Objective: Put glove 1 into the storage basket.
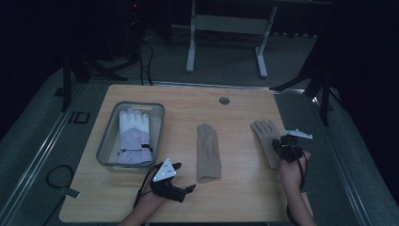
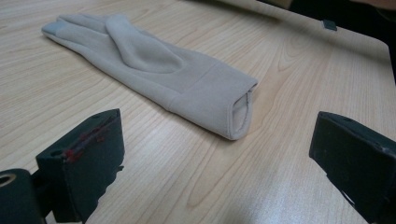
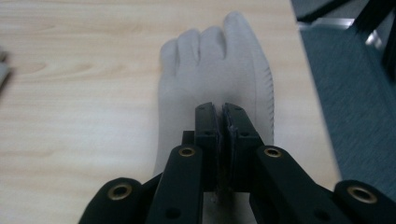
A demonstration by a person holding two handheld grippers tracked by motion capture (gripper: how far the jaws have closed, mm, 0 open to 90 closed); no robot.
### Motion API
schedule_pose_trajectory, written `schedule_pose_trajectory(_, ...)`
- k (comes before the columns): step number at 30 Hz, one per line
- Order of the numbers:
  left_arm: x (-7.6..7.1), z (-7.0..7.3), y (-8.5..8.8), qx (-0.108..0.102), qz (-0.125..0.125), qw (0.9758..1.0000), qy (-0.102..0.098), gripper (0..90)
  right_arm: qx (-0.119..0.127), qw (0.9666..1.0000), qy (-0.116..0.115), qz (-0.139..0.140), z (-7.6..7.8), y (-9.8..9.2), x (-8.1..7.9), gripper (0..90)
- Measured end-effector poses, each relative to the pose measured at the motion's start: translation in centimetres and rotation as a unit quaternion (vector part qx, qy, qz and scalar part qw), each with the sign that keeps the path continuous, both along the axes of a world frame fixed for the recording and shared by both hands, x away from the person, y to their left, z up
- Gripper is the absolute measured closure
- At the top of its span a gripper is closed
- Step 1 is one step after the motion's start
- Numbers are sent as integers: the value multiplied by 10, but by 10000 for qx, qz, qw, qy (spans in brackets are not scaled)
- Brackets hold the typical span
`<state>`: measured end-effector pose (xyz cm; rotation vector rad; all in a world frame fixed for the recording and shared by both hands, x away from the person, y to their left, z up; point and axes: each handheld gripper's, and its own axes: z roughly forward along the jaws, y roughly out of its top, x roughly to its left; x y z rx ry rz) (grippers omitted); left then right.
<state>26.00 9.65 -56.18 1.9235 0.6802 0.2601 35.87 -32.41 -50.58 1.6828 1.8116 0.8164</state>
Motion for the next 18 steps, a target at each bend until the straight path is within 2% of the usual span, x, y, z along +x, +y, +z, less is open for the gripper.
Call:
schedule_pose_trajectory(2, 0, 0, 0, -2, 1, 10000, -1, 32, 25, 10000, -11, -89, -3, 0, -5, 851)
schedule_pose_trajectory(3, 0, 0, 0, -5, 2, 10000, 0, 32, 128, 9997, 116, -148, -12, 3, -13, 849)
schedule_pose_trajectory(4, 0, 0, 0, -3, 0, 10000, -3, 32, 20, 9998, 136, -155, -14, 6, -15, 848)
schedule_pose_trajectory(7, 0, 0, -1, 40, -8, 10000, -11, 32, -70, 9996, 247, -66, -24, 11, -19, 838)
schedule_pose_trajectory(9, -1, 0, -2, 65, -25, 10000, -24, 32, -84, 9996, 239, -94, -27, 12, -19, 825)
schedule_pose_trajectory(11, -1, 0, -2, 72, -38, 10000, -29, 32, -141, 9994, 311, -27, -35, 14, -18, 767)
schedule_pose_trajectory(12, 0, 0, -2, 68, -37, 10000, -27, 32, -94, 9993, 351, -11, -39, 14, -18, 740)
schedule_pose_trajectory(14, 0, 0, -2, 71, -39, 10000, -30, 32, -115, 9993, 342, 39, -39, 14, -17, 703)
schedule_pose_trajectory(16, 0, 0, -2, 72, -46, 10000, -27, 32, -26, 9993, 353, 103, -37, 12, -17, 658)
schedule_pose_trajectory(18, 0, 0, -2, 76, -51, 10000, -31, 32, -105, 9991, 334, 230, -35, 11, -17, 623)
